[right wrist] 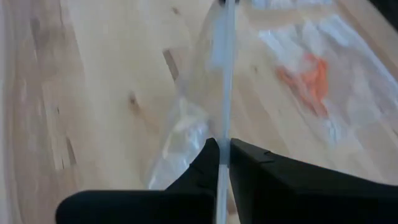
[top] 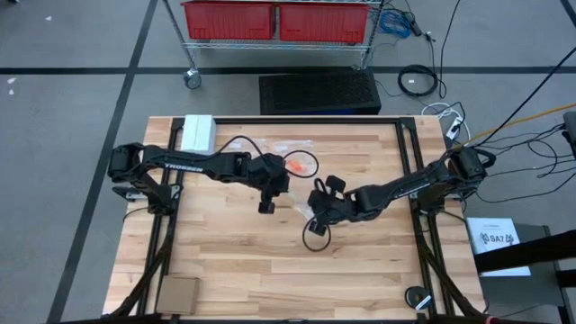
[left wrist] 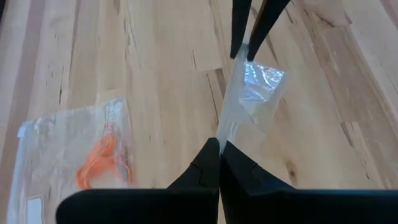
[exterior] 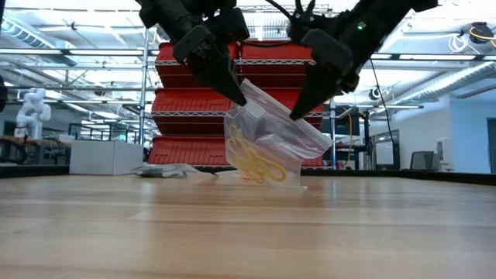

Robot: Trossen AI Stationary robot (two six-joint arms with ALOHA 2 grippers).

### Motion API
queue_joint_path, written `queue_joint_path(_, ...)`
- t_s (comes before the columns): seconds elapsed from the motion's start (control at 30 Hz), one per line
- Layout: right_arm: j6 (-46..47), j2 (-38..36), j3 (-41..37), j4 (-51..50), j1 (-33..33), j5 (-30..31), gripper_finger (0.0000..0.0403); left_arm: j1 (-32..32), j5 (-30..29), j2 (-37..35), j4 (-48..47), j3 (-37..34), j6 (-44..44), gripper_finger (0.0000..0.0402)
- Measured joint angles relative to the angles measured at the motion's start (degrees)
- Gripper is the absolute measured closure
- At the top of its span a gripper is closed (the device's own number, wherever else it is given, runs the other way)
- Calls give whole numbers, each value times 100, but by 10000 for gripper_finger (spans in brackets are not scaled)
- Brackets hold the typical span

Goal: Sort rubber bands
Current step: Close the bottom transparent zip bag

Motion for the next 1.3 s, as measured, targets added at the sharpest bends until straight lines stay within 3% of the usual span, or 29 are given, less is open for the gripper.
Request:
queue_joint_path(0.3,655,0,-2,-933,209,-57,399,0,-17,-2,5,0,-3,402)
queue_joint_path(0.7,1087,-32,-5,-1416,320,-149,394,0,-15,-2,84,0,-19,402)
queue_joint_path(1.07,1008,-796,-20,-1616,410,104,273,4,-55,-22,241,0,-248,402)
queue_joint_path(1.3,1357,-1436,-17,-2373,668,143,231,-70,286,-22,1086,0,-806,401)
